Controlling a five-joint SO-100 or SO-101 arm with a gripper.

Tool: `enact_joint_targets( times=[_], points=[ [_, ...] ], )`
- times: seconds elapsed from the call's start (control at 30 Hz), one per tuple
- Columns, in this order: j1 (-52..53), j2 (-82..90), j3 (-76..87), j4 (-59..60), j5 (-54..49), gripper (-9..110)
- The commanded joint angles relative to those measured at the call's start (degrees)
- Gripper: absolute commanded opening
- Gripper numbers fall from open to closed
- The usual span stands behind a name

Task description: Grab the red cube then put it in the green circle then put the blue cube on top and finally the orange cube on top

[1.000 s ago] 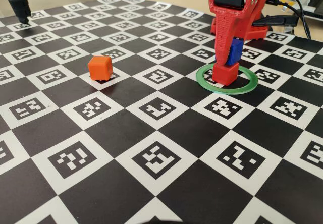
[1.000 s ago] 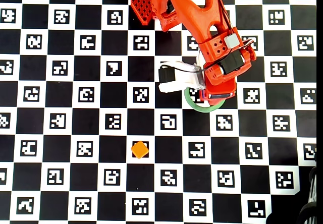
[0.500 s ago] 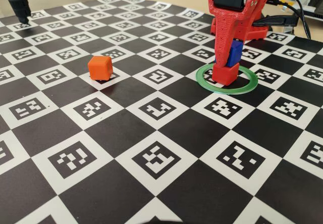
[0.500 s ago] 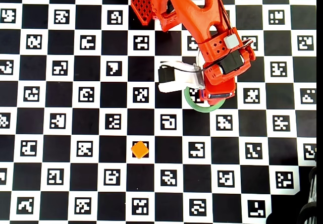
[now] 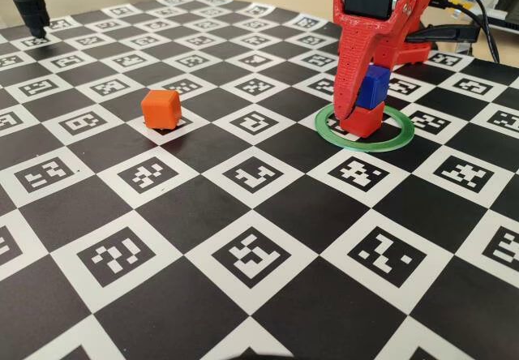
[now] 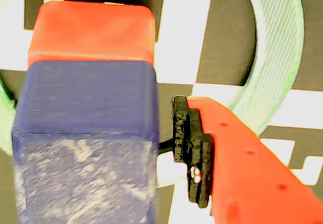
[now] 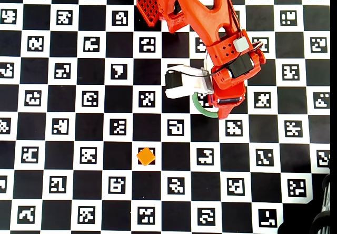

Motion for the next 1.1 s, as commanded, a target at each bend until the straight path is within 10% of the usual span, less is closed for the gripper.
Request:
enact_joint_targets(
  times=[0.0,1.07],
  points=[
    [0.62,0.88,-1.41,0.62,-0.09,43],
    [16.96,3.52,-30.32,26.02,-15.82,44]
  ],
)
